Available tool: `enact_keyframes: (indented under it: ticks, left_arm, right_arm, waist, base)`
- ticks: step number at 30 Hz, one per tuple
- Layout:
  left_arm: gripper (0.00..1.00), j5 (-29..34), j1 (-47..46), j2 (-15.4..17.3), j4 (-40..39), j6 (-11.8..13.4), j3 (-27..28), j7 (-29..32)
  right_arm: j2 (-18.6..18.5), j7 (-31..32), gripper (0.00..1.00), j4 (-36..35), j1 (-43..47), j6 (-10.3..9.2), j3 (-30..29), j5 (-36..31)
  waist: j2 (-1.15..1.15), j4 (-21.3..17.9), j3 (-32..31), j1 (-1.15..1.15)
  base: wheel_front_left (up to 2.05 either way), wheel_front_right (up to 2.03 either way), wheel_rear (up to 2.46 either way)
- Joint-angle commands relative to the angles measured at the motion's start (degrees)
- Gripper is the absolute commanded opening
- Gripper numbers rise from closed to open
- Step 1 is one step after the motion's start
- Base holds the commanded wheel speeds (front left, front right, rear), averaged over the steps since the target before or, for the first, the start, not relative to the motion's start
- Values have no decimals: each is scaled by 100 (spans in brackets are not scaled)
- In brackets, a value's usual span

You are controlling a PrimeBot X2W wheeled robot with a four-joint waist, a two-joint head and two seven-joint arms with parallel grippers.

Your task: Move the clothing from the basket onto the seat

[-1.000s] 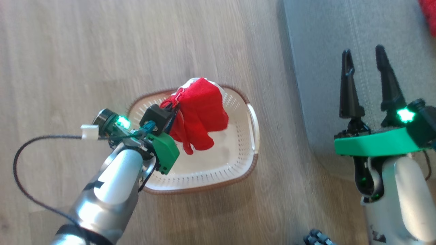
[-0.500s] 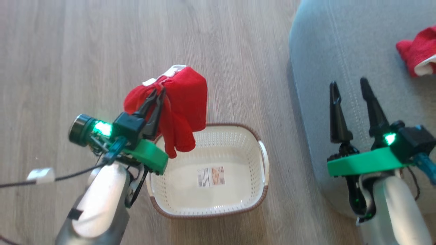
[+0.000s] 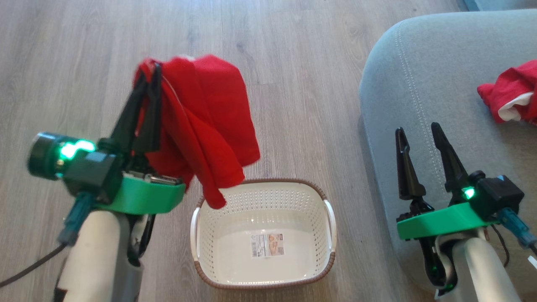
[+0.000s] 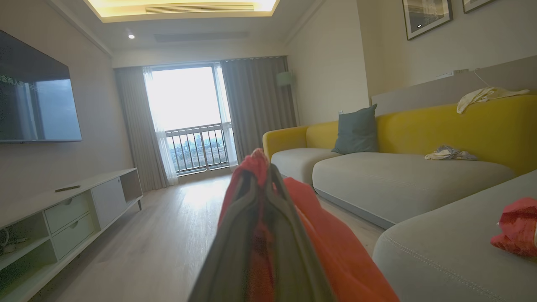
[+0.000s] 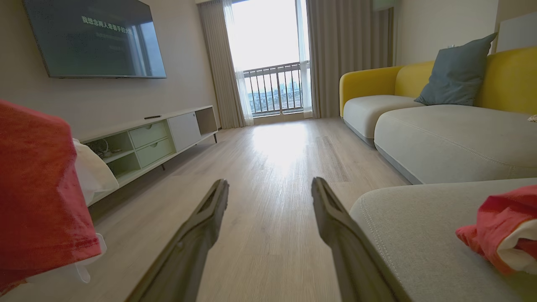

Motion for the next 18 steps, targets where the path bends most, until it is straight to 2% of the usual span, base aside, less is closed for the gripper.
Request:
enact_keyframes:
  ticks: [1,5,10,14,18]
  left_arm:
    - [0,23,-141,35,-291,21,235,-29]
    - [0,31,-81,-75,-699,-150,235,-29]
    - [0,20,-48,-150,-838,-511,10,-29]
    - [0,73,-88,-115,-674,-735,-492,-29]
    - [0,22,-142,27,-520,-809,-1095,-29]
  right_arm:
    - [-37,-36,100,-226,-84,-1,157,-3]
    - [-37,-36,100,-260,-31,-1,224,5]
    - [-37,-36,100,-299,-16,-1,336,-62]
    - [-37,-36,100,-331,1,-1,356,-85]
    - [-37,-36,100,-320,9,-1,403,-115]
  waist:
    - [0,6,-6,1]
    - [0,29,-23,1]
    - [0,55,-6,1]
    - [0,93,14,1]
    - [0,101,15,1]
  base:
    - [0,0,0]
    - [0,0,0]
    - [0,0,0]
    - [0,0,0]
    - [0,0,0]
